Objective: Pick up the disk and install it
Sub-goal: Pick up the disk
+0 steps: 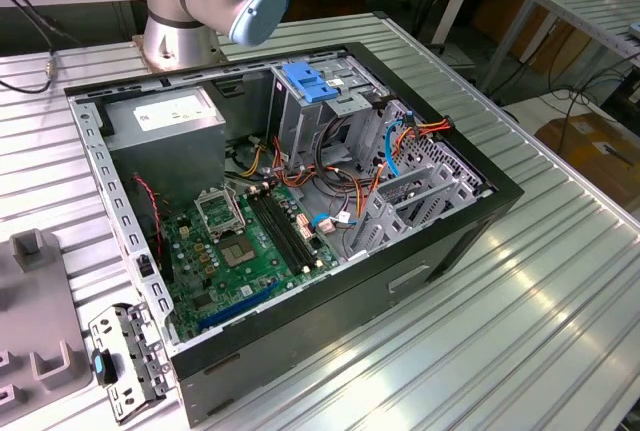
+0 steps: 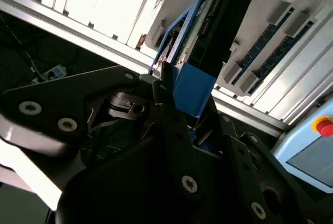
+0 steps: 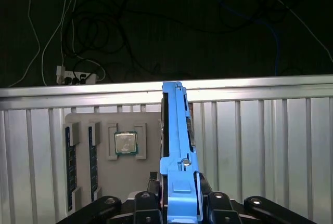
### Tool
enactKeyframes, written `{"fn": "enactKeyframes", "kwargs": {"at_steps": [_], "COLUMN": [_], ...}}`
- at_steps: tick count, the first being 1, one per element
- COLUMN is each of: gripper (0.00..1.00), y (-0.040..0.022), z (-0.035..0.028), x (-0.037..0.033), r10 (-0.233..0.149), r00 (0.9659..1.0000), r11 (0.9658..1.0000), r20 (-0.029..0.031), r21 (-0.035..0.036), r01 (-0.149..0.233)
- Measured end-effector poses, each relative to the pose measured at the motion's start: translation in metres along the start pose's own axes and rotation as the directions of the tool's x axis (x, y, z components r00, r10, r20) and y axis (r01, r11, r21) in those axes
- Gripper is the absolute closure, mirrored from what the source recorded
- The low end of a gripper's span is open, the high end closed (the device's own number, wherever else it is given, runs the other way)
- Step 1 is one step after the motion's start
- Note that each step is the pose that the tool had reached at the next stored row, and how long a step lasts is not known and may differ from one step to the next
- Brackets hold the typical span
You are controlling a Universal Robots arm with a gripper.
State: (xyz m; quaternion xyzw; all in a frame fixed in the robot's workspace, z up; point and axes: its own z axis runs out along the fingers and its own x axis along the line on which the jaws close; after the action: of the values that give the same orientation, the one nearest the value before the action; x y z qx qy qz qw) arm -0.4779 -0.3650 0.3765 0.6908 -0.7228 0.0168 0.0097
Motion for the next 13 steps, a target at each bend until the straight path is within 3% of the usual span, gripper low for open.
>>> {"fn": "enactKeyframes", "kwargs": {"at_steps": [8,10,13], "gripper": [0.63,0.63,0.63], "y": [-0.0003,-0.0004,-0.0005], "z": [-0.0284,-0.0396,-0.0503], "x": [0.0011,0.0015,0.0019], "r10": [0.000,0.000,0.000], "r00": [1.0000,1.0000,1.0000], "r11": [1.0000,1.0000,1.0000], "r20": [-0.0001,0.0000,0.0000], "r21": [-0.0001,0.0000,0.0000], "r01": [0.000,0.000,0.000]}}
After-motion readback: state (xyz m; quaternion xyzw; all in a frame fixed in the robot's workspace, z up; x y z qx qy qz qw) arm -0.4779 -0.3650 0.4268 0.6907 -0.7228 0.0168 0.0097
